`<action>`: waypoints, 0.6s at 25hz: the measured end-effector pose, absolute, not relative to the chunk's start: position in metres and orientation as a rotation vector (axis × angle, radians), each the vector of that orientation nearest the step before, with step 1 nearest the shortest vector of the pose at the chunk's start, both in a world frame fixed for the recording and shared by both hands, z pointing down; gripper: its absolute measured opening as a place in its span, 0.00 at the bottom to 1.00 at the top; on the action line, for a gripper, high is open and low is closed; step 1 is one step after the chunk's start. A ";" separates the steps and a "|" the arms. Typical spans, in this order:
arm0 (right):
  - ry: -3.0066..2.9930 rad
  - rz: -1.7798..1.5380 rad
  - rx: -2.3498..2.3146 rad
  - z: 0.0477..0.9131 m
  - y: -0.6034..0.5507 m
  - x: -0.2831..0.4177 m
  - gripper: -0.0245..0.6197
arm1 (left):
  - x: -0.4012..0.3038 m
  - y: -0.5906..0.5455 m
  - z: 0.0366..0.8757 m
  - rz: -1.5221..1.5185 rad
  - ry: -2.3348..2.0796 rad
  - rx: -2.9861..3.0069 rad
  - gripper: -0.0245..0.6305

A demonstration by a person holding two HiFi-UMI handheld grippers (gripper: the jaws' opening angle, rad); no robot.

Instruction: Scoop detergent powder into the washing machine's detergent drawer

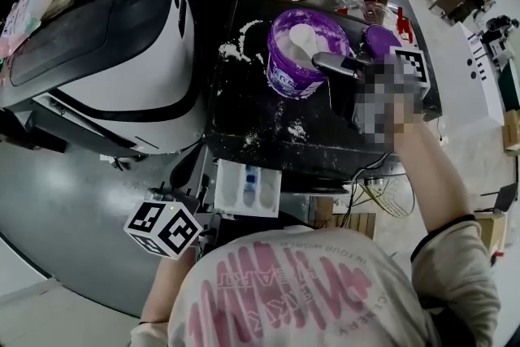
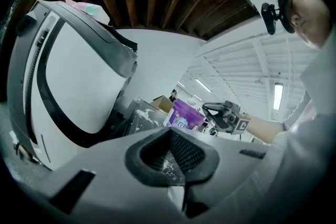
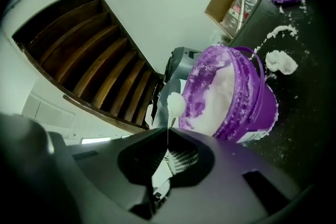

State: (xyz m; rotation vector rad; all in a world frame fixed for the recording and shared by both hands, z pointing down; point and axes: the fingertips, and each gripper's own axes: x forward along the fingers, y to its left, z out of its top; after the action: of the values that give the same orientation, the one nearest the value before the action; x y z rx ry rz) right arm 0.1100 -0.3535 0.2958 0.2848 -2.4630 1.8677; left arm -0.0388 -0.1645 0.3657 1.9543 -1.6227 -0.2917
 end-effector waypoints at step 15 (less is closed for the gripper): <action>-2.630 2.020 0.193 0.278 -0.304 0.132 0.04 | -0.001 -0.151 0.349 -0.343 -1.629 1.980 0.04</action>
State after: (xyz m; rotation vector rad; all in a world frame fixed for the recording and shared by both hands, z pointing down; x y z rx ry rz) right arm 0.1320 -0.3039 0.2780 0.1929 -2.6300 2.0197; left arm -0.0010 -0.1514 0.3493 1.9802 -1.6289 -0.3433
